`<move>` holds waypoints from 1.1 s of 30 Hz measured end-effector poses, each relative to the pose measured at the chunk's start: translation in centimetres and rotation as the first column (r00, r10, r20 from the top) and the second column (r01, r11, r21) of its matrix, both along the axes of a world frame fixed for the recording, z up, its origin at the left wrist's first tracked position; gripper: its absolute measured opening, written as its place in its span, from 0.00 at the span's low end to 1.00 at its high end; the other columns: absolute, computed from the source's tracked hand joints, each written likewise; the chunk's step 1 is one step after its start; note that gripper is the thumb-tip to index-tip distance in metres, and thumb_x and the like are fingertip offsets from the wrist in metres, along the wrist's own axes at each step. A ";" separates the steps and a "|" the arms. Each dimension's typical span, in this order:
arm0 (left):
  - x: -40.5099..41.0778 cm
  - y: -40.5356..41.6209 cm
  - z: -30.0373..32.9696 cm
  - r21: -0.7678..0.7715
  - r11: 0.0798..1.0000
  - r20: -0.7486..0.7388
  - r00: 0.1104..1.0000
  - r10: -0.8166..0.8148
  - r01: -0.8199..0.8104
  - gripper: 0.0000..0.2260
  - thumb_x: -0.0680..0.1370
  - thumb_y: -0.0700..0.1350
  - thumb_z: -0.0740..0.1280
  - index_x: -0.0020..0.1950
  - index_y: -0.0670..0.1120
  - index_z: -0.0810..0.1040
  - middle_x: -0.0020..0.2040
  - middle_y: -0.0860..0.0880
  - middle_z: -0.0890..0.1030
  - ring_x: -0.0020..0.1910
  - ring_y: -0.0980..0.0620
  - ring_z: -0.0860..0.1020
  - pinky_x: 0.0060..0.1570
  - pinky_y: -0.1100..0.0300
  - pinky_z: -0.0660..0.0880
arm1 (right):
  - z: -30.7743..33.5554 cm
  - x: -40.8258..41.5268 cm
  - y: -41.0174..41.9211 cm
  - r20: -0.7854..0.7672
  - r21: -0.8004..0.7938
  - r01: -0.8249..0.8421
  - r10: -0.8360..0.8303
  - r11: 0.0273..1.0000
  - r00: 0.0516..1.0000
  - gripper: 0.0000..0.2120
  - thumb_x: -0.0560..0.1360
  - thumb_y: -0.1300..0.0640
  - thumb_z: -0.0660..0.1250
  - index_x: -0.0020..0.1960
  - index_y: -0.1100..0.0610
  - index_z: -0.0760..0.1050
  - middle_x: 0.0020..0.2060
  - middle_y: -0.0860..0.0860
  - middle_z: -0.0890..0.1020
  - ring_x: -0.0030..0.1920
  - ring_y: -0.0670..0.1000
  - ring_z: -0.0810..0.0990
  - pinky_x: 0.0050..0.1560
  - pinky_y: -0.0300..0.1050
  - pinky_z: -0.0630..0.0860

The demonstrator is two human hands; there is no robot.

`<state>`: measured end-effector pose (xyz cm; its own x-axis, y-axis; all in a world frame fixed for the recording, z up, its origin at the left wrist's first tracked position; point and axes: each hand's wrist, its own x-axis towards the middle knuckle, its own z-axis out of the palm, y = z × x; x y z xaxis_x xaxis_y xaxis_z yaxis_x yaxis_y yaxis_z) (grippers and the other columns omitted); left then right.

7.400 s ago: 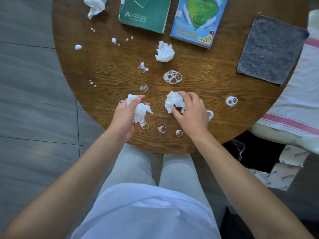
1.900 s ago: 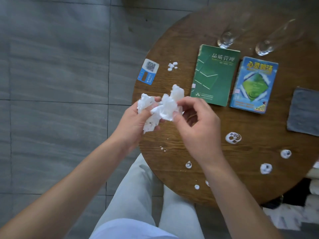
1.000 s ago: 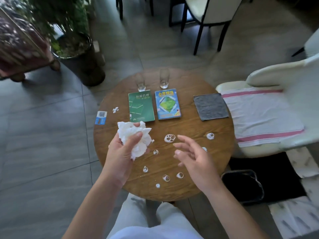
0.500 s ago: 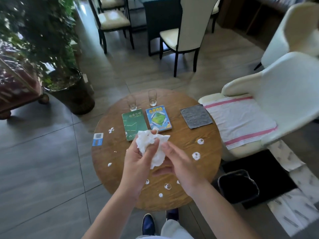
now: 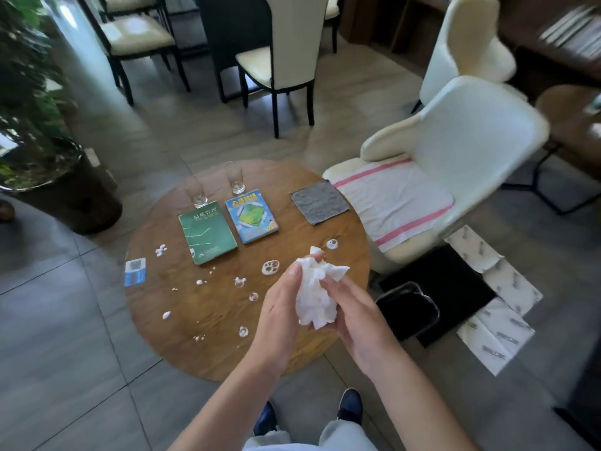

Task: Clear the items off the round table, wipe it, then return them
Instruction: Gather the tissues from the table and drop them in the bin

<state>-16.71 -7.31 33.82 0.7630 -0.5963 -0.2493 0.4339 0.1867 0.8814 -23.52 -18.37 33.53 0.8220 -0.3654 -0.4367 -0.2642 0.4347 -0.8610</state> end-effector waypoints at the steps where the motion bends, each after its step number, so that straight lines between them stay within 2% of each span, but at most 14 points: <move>1: -0.4 -0.8 -0.1 0.020 1.000 0.028 1.000 -0.007 0.007 0.16 0.86 0.53 0.59 0.64 0.51 0.83 0.59 0.44 0.86 0.57 0.46 0.84 0.56 0.52 0.80 | -0.1 -0.7 -0.8 0.011 -0.014 0.010 -0.010 1.000 1.000 0.16 0.78 0.48 0.68 0.64 0.49 0.82 0.57 0.53 0.87 0.55 0.53 0.86 0.46 0.46 0.81; 2: -0.9 -1.6 -0.2 0.045 0.999 0.066 0.998 -0.015 0.012 0.14 0.86 0.49 0.60 0.64 0.50 0.83 0.58 0.44 0.86 0.57 0.46 0.84 0.56 0.54 0.81 | -0.2 -1.4 -1.6 0.018 -0.029 0.029 -0.028 0.999 0.999 0.14 0.80 0.52 0.68 0.65 0.50 0.81 0.57 0.54 0.87 0.56 0.53 0.86 0.49 0.46 0.81; 4: -1.9 -3.5 -0.5 0.092 0.995 0.143 0.989 -0.037 0.024 0.12 0.86 0.44 0.61 0.64 0.48 0.83 0.57 0.47 0.86 0.56 0.48 0.85 0.54 0.58 0.80 | -0.8 -2.8 -3.6 0.019 -0.065 0.077 -0.076 0.995 0.997 0.13 0.82 0.58 0.68 0.66 0.52 0.80 0.58 0.55 0.86 0.60 0.57 0.85 0.57 0.51 0.80; 6: -3.3 -5.9 -0.6 0.133 0.991 0.190 0.980 -0.060 0.035 0.12 0.85 0.43 0.63 0.64 0.48 0.82 0.56 0.50 0.87 0.55 0.52 0.85 0.52 0.61 0.79 | -1.5 -4.4 -5.9 0.021 -0.112 0.131 -0.129 0.985 0.991 0.16 0.80 0.58 0.71 0.67 0.51 0.79 0.59 0.55 0.86 0.62 0.60 0.84 0.63 0.60 0.79; 8: -4.9 -8.4 -0.9 0.167 0.985 0.225 0.971 -0.079 0.041 0.11 0.84 0.42 0.64 0.64 0.48 0.82 0.54 0.52 0.87 0.52 0.56 0.85 0.49 0.65 0.78 | -1.8 -6.4 -8.5 0.033 -0.145 0.166 -0.163 0.975 0.986 0.19 0.76 0.55 0.72 0.67 0.49 0.79 0.59 0.54 0.86 0.62 0.58 0.84 0.65 0.62 0.79; 12: -8.3 -13.8 -1.8 0.253 0.963 0.269 0.950 -0.157 0.088 0.10 0.83 0.44 0.67 0.62 0.49 0.83 0.46 0.58 0.86 0.44 0.62 0.82 0.45 0.68 0.75 | -2.4 -10.8 -14.6 -0.005 -0.223 0.170 -0.176 0.960 0.984 0.14 0.80 0.60 0.70 0.63 0.48 0.81 0.57 0.52 0.87 0.59 0.55 0.85 0.65 0.61 0.79; 14: -9.8 -16.2 -2.0 0.289 0.949 0.270 0.941 -0.206 0.125 0.10 0.83 0.46 0.67 0.63 0.51 0.83 0.48 0.59 0.86 0.46 0.62 0.83 0.46 0.68 0.76 | -2.8 -12.8 -17.6 -0.029 -0.266 0.156 -0.170 0.951 0.985 0.13 0.80 0.61 0.70 0.61 0.49 0.82 0.55 0.52 0.87 0.58 0.55 0.86 0.64 0.62 0.79; 17: -11.7 -19.5 -2.4 0.293 0.941 0.238 0.940 -0.245 0.171 0.11 0.82 0.49 0.68 0.64 0.54 0.82 0.55 0.55 0.87 0.53 0.55 0.85 0.51 0.61 0.79 | -3.0 -14.9 -21.2 -0.038 -0.316 0.160 -0.182 0.935 0.983 0.11 0.80 0.63 0.70 0.59 0.52 0.83 0.53 0.53 0.87 0.57 0.55 0.86 0.62 0.60 0.81; 22: -13.0 -23.8 -3.5 0.283 0.937 0.193 0.945 -0.263 0.203 0.11 0.81 0.51 0.69 0.63 0.57 0.82 0.55 0.50 0.87 0.53 0.49 0.85 0.53 0.49 0.81 | -3.8 -16.5 -25.5 -0.049 -0.353 0.163 -0.192 0.921 0.980 0.11 0.80 0.62 0.71 0.59 0.52 0.82 0.52 0.52 0.87 0.55 0.53 0.86 0.56 0.53 0.83; 24: -12.8 -25.4 -4.2 0.304 0.939 0.204 0.951 -0.231 0.163 0.09 0.81 0.52 0.70 0.61 0.58 0.83 0.54 0.51 0.87 0.52 0.49 0.85 0.53 0.46 0.81 | -4.0 -16.5 -26.9 -0.066 -0.376 0.142 -0.179 0.916 0.982 0.09 0.80 0.59 0.71 0.59 0.50 0.82 0.50 0.51 0.88 0.51 0.52 0.87 0.46 0.50 0.85; 26: -12.3 -27.1 -5.2 0.335 0.930 0.187 0.957 -0.222 0.150 0.09 0.80 0.53 0.71 0.59 0.59 0.84 0.53 0.51 0.87 0.51 0.48 0.85 0.55 0.43 0.82 | -4.5 -16.2 -28.6 -0.095 -0.394 0.113 -0.162 0.912 0.982 0.08 0.81 0.57 0.71 0.59 0.48 0.81 0.47 0.50 0.88 0.45 0.52 0.87 0.35 0.47 0.81; 27: -12.0 -28.1 -5.6 0.344 0.925 0.175 0.956 -0.234 0.163 0.09 0.80 0.53 0.71 0.60 0.58 0.84 0.53 0.51 0.87 0.52 0.47 0.85 0.56 0.41 0.82 | -4.9 -15.9 -29.6 -0.109 -0.397 0.112 -0.167 0.911 0.980 0.09 0.81 0.57 0.71 0.59 0.47 0.81 0.47 0.50 0.88 0.46 0.51 0.87 0.36 0.47 0.81; 30: -10.6 -31.1 -7.1 0.335 0.915 0.093 0.959 -0.269 0.224 0.11 0.80 0.53 0.72 0.62 0.56 0.83 0.55 0.48 0.86 0.54 0.43 0.85 0.57 0.36 0.81 | -6.5 -14.7 -32.9 -0.147 -0.408 0.090 -0.163 0.909 0.976 0.10 0.79 0.56 0.72 0.60 0.47 0.81 0.50 0.48 0.87 0.53 0.49 0.87 0.50 0.51 0.85; 33: -8.6 -34.5 -8.6 0.377 0.895 0.101 0.950 -0.295 0.238 0.09 0.82 0.48 0.70 0.61 0.55 0.83 0.53 0.52 0.87 0.52 0.51 0.85 0.52 0.49 0.82 | -8.2 -13.1 -36.2 -0.188 -0.425 0.057 -0.150 0.903 0.971 0.12 0.78 0.52 0.72 0.61 0.42 0.80 0.54 0.45 0.86 0.56 0.47 0.85 0.56 0.56 0.84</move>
